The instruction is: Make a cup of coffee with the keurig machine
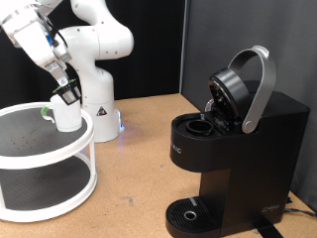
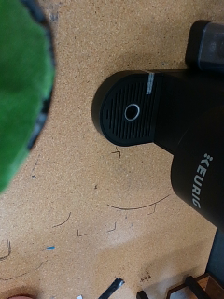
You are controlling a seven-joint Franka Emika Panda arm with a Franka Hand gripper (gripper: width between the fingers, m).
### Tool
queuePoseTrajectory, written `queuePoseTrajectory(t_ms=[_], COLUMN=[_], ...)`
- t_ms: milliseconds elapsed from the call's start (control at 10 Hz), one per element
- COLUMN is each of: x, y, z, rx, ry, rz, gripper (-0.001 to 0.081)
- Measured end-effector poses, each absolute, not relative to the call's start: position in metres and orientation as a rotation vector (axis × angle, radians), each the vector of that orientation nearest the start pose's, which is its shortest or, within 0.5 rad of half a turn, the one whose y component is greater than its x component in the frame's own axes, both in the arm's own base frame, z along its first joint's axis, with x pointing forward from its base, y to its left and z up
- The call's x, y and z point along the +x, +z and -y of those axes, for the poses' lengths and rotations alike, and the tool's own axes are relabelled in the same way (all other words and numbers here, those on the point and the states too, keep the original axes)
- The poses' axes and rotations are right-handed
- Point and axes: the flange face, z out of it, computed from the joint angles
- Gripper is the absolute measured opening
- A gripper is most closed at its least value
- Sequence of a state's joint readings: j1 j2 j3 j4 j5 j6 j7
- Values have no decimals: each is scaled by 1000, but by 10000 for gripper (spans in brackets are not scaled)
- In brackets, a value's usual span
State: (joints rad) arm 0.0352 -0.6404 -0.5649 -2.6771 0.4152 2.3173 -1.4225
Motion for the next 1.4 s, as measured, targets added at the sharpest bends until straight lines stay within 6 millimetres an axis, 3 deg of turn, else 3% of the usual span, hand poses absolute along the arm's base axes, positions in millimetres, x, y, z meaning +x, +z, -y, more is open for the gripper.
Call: queuePoseTrajectory(t_ms=[300,500,1000,1400], x=[334,346,391,397], y=[425,437,473,479], z=[173,167,150,142], rx=[-2489,-2431,-2408,-2381], ry=[-713,-639,-686,-679], rz=[992,952,901,852], gripper=[467,467,467,467])
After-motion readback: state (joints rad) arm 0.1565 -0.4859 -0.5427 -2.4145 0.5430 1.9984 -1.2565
